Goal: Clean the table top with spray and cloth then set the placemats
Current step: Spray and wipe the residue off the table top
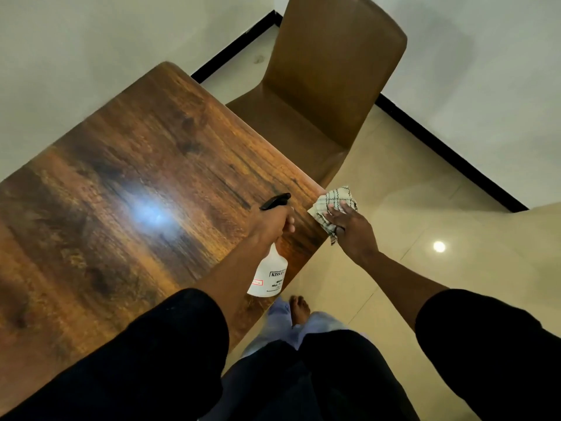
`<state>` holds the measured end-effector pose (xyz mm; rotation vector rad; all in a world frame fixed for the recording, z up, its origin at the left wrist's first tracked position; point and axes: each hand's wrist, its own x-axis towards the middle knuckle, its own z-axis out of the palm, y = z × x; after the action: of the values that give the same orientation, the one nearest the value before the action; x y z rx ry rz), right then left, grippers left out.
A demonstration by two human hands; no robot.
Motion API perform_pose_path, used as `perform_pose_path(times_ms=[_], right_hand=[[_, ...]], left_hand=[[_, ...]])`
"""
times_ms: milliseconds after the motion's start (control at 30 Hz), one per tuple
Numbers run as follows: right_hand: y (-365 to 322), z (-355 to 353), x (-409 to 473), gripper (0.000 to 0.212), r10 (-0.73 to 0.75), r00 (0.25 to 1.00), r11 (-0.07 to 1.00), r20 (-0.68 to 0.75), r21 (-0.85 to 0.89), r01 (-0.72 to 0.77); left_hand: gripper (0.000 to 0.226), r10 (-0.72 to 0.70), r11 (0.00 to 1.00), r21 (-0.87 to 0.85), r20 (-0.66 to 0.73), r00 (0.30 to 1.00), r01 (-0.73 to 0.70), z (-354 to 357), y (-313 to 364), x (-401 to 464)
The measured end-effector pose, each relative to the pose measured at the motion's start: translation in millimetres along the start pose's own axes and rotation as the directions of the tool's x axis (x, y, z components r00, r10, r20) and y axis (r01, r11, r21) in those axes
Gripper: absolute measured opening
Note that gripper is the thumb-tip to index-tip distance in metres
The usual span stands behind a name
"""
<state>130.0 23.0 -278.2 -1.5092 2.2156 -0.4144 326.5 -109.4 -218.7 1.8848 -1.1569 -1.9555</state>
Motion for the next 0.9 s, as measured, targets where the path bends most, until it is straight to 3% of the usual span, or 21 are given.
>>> perform_pose_path(times_ms=[67, 233, 467, 733, 833, 900], right_hand=[[-3.6, -0.5, -0.6, 0.054, 0.007, 1.0, 1.0, -0.012, -0.005, -0.007], [-6.1, -2.3, 4.1, 0.06, -0.038, 0.999, 0.999, -0.021, -0.034, 0.037], [-11.6, -6.6, 42.5, 0.061, -0.074, 0.995, 0.995, 0.059, -0.056, 0.078], [-7.3, -4.6, 93.1, 0.051, -0.267, 0.951, 0.954, 0.154, -0.095, 0.284], [-8.1, -4.0, 110.8, 0.048, -0.321, 0.929, 0.933, 0.186, -0.105, 0.343], [-13.2, -3.9, 126.4, 0.049, -0.347, 0.915, 0.923, 0.205, -0.096, 0.372]], left_hand=[[0.032, -0.005, 0.999, -0.038, -0.003, 1.0, 0.005, -7.0, 7.4, 6.5], [0.057, -0.062, 0.998, -0.032, -0.086, 0.994, 0.059, -19.5, 4.6, 20.7], [0.032, -0.104, 0.993, -0.06, -0.082, 0.991, 0.099, -27.0, 9.8, 28.8], [0.052, -0.167, 0.985, -0.069, -0.096, 0.981, 0.161, -18.8, 32.4, 42.7], [0.058, -0.138, 0.988, -0.099, -0.206, 0.969, 0.119, -15.7, 43.2, 46.9], [0.038, -0.134, 0.984, -0.147, -0.226, 0.965, 0.102, -16.4, 52.3, 49.0]])
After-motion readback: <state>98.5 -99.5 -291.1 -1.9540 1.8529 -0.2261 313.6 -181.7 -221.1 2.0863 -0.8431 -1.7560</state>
